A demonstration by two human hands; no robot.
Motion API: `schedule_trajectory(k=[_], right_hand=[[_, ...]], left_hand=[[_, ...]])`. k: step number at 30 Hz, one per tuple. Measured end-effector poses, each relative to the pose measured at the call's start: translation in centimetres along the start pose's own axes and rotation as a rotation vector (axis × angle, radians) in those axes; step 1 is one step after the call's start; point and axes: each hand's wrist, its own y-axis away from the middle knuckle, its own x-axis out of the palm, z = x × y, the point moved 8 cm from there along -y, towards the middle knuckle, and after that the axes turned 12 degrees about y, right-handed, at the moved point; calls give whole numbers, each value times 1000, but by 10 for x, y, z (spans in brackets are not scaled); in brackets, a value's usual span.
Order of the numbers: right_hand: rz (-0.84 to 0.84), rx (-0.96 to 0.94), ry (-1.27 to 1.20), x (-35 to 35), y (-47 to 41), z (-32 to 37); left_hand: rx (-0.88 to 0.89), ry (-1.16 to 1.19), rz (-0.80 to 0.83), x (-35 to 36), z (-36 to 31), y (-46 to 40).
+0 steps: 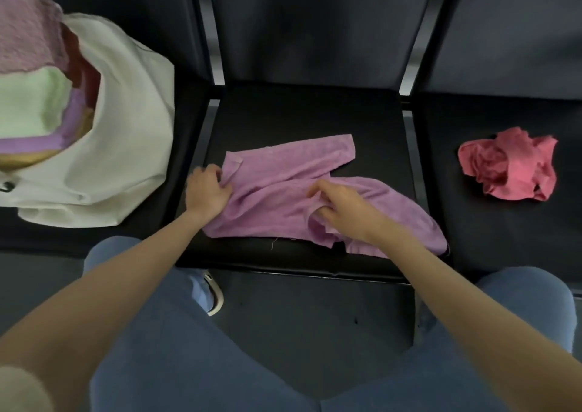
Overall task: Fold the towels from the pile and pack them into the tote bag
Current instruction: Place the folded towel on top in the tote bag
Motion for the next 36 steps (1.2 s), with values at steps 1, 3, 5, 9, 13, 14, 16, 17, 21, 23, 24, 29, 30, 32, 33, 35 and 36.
schedule_trajectory(k=[1, 3, 5, 9, 13, 14, 16, 17, 21, 23, 24, 29, 30, 32, 33, 35, 36], right_hand=[[5, 58, 10, 5, -5, -9], [-45, 187, -1, 13, -13, -31], [-120, 324, -34, 21, -13, -51], [-243, 468, 90, 30, 3, -66], [-385, 418, 154, 28, 17, -58], [-401, 392, 170, 27, 17, -55], [-383, 340, 224, 30, 13, -51], [-361, 332, 245, 32, 10, -50], [-277, 327, 331, 41, -1, -50], [-262, 322, 322, 41, -3, -50], [-281, 326, 285, 39, -2, -50], [-457, 346, 18, -8, 16, -37], [-476, 305, 52, -20, 20, -33], [-505, 195, 111, -41, 25, -25], [-506, 128, 111, -49, 27, -22], [-478, -6, 68, -59, 29, -16], [-459, -41, 36, -62, 30, -13]], left_hand=[[40, 1, 3, 2, -4, -6], [84, -17, -2, 8, -11, -15], [80, -26, 1, 16, -15, -22], [11, 44, -55, 23, -12, -28], [-17, 158, -109, 25, -14, -28], [-12, 203, -115, 25, -16, -27], [12, 321, -134, 22, -29, -19], [28, 396, -136, 19, -37, -14], [-2, 714, -97, 9, -69, 9], [-40, 811, -53, 11, -80, 19], [-50, 833, -28, 13, -84, 24], [-22, 888, 104, 23, -101, 39], [1, 893, 126, 24, -106, 43], [40, 912, 158, 25, -115, 50], [57, 921, 169, 25, -121, 53], [95, 936, 190, 26, -133, 60], [113, 944, 199, 27, -139, 64]])
